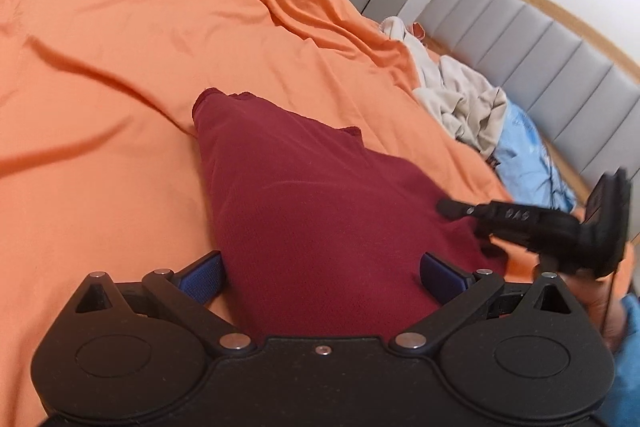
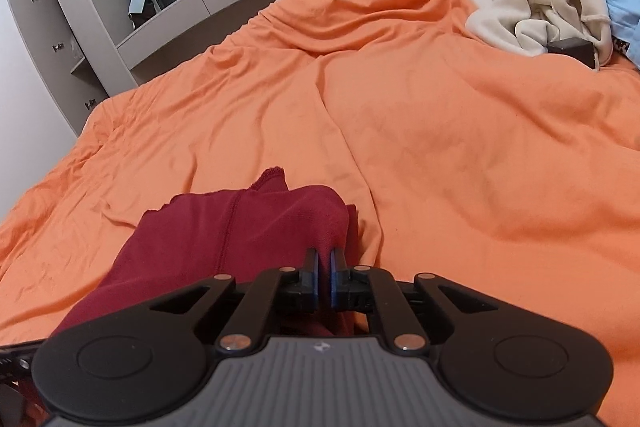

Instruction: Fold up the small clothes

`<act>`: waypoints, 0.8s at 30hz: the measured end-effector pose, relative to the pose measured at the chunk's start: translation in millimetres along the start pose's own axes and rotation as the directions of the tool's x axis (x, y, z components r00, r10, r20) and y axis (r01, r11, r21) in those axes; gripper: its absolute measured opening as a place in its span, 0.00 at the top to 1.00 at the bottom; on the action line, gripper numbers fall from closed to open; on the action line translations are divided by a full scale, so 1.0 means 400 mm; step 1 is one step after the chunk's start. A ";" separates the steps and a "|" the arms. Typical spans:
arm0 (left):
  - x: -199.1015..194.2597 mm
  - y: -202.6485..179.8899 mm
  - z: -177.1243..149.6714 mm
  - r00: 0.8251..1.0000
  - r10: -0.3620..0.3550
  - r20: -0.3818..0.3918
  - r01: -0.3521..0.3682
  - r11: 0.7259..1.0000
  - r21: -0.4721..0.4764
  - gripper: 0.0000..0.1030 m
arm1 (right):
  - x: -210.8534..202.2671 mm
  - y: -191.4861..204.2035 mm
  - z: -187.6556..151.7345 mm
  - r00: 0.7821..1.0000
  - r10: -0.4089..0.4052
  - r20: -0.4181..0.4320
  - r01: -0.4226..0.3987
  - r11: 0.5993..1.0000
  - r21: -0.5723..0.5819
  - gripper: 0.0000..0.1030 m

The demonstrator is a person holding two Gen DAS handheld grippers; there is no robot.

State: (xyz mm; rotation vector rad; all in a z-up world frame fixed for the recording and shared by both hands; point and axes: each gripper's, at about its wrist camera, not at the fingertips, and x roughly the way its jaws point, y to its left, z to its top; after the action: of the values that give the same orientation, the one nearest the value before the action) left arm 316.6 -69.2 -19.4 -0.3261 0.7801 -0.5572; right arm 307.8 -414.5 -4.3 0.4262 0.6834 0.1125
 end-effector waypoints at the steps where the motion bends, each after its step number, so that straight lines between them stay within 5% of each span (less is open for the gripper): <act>1: -0.007 0.001 0.001 1.000 -0.005 0.004 0.005 1.000 -0.008 0.01 | -0.004 0.003 0.000 1.000 -0.002 0.013 0.002 1.000 -0.007 0.94; 8: -0.068 0.006 0.021 0.996 0.013 0.093 -0.009 0.999 -0.042 0.01 | -0.015 0.023 0.007 0.997 -0.050 0.064 0.055 0.995 -0.089 0.94; 12: -0.069 0.031 0.026 0.989 0.123 0.088 -0.115 0.990 -0.082 0.01 | 0.010 0.004 -0.005 0.999 -0.044 0.000 0.044 0.998 -0.048 0.92; 14: -0.051 0.046 0.019 0.984 0.172 0.047 -0.166 0.981 -0.101 0.01 | 0.001 0.003 -0.005 0.999 -0.051 0.003 0.051 0.998 -0.044 0.84; 19: -0.041 0.069 0.010 0.987 0.159 0.026 -0.154 0.979 -0.131 0.00 | -0.057 0.022 -0.005 1.000 -0.016 0.018 0.017 0.998 -0.065 0.41; 24: -0.044 0.073 0.008 0.987 0.155 0.032 -0.150 0.979 -0.137 0.01 | -0.138 0.021 -0.015 0.981 0.194 0.018 -0.194 0.981 0.000 0.30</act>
State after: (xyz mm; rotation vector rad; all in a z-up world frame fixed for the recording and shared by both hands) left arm 319.0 -34.9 -21.0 -0.3973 0.7957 -0.3532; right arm 261.7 -418.1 27.4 0.4948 0.6230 0.2926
